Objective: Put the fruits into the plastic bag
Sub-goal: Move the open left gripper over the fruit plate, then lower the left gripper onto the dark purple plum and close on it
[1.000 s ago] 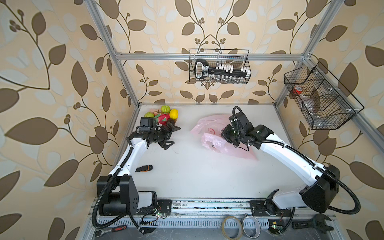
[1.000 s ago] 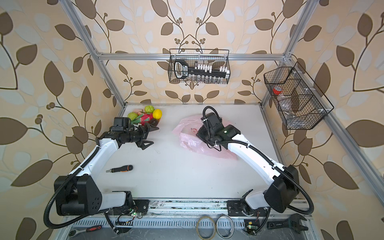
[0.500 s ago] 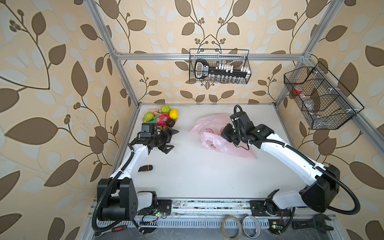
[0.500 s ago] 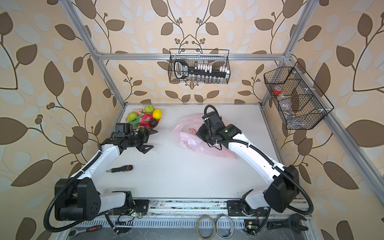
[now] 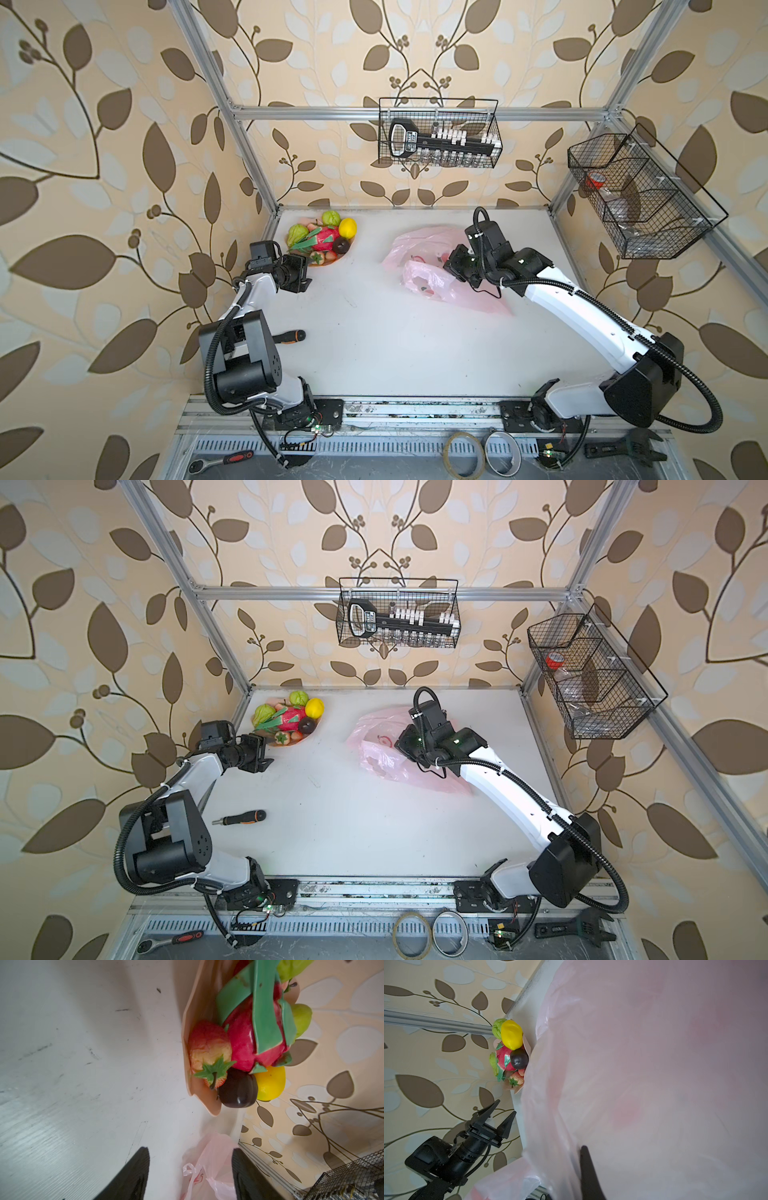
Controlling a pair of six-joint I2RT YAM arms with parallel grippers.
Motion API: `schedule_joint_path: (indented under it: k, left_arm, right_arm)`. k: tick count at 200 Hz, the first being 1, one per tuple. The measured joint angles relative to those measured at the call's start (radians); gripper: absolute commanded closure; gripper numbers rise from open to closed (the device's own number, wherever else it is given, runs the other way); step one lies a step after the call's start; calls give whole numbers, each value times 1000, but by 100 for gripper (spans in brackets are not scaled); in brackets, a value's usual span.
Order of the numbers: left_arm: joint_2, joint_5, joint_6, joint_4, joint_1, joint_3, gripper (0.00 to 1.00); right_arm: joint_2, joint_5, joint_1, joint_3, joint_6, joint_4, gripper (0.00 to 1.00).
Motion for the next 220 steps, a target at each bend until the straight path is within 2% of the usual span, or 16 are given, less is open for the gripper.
schedule_joint_path:
  k: [54,110,163,220]
  left_arm:
    - [73,0,35,-2,5,66,38]
    - [169,-27,157,-66,-25,269,38]
    - [287,-95,293,-205,-108,460,38]
    - [420,-208,563,-391,-256,724,38]
  right_arm:
    - [-3,-10,-5,-5,-7,18,100]
    - [-4,-18,-5,-17,-8,24,100]
    - [-12,-18,-5,-24,-14,25,100]
    - [-37,-17,-9,-41,-15,31,100]
